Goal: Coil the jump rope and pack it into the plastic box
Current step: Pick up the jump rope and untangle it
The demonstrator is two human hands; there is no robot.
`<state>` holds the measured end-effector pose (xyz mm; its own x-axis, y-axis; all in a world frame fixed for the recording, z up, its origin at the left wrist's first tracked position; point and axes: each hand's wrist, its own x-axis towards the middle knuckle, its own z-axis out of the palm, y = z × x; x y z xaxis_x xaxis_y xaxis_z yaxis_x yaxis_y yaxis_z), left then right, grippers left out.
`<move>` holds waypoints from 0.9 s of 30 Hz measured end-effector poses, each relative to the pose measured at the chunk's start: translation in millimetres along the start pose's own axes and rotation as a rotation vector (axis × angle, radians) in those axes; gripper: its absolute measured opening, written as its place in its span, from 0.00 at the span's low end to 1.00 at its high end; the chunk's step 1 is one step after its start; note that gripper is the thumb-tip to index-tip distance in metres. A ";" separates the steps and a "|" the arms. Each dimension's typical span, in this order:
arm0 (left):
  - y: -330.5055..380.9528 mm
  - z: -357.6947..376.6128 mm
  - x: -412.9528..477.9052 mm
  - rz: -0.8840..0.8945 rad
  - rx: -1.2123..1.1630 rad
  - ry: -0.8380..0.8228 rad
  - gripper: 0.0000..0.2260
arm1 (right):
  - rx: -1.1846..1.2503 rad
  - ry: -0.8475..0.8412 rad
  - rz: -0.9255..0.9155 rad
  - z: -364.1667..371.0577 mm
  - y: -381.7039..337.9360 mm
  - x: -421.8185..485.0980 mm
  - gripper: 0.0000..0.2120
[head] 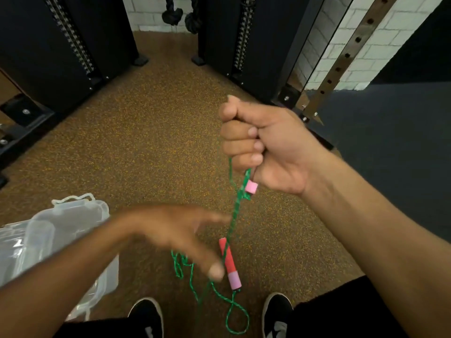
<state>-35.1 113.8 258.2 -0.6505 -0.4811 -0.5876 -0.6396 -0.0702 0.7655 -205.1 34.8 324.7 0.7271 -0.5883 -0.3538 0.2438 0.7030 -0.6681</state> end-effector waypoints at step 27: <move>-18.2 62.9 40.2 0.170 -0.227 0.146 0.15 | 0.089 0.202 -0.043 -18.2 -0.6 17.3 0.15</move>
<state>-75.4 150.8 204.1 -0.6642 -0.6217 -0.4151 -0.4081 -0.1637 0.8981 -204.4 16.9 307.1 0.5733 -0.6806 -0.4562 0.3343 0.7026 -0.6281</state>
